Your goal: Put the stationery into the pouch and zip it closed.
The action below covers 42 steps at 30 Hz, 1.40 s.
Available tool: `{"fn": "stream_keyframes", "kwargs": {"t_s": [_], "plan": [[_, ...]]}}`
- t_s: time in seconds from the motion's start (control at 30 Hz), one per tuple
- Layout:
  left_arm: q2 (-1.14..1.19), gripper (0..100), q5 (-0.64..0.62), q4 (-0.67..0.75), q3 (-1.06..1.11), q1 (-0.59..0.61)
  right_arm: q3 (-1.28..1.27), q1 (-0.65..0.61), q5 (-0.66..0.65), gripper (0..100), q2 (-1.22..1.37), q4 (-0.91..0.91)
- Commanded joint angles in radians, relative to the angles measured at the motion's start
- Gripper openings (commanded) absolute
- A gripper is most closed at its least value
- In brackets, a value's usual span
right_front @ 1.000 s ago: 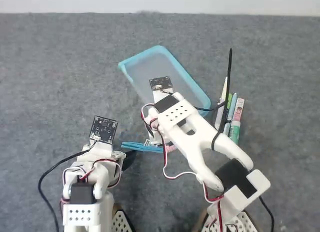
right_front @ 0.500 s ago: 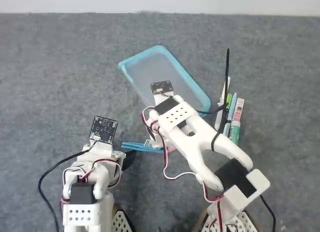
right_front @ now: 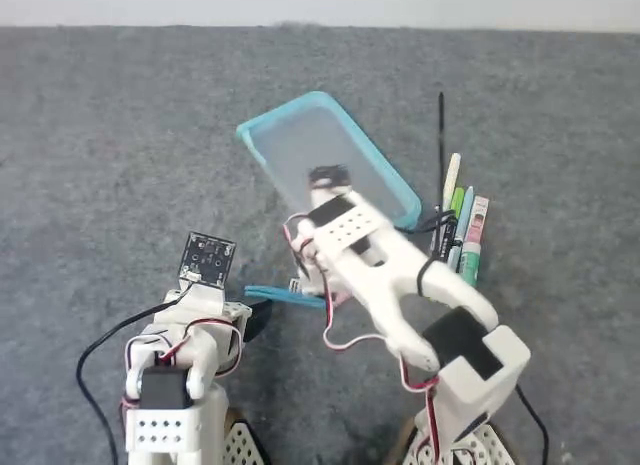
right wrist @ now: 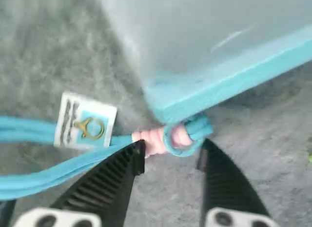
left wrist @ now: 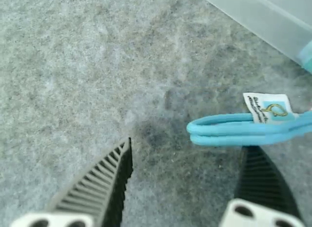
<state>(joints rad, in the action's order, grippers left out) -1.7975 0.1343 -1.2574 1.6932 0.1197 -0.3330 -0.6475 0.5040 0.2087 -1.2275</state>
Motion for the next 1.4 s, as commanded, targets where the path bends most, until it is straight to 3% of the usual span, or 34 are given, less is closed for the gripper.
{"fn": "stream_keyframes", "kwargs": {"t_s": [0.0,0.27,0.4,0.53,0.77,0.93,1.17,1.37], "plan": [[-0.021,33,0.008,-0.005,-0.008,0.005,0.037,0.108,-0.002,8.2,0.013,0.041],[-0.021,33,0.008,-0.005,-0.008,0.005,0.038,0.285,0.014,10.0,0.004,0.038],[-0.021,33,0.008,-0.005,-0.008,0.005,0.038,0.349,-0.255,18.3,0.002,0.038],[-0.021,33,0.008,-0.005,-0.008,0.005,0.054,0.337,-0.548,20.5,-0.013,0.027],[-0.021,33,0.008,-0.005,-0.008,0.005,-0.015,0.328,-0.749,20.6,-0.139,0.021],[-0.021,33,0.008,-0.005,-0.008,0.005,-0.117,0.326,-0.752,20.6,-0.315,0.038],[-0.021,33,0.008,-0.005,-0.008,0.005,-0.397,0.315,-0.664,20.6,-0.677,0.194],[-0.021,33,0.008,-0.005,-0.008,0.005,-0.483,0.26,-0.589,20.6,-0.728,0.205]]}}
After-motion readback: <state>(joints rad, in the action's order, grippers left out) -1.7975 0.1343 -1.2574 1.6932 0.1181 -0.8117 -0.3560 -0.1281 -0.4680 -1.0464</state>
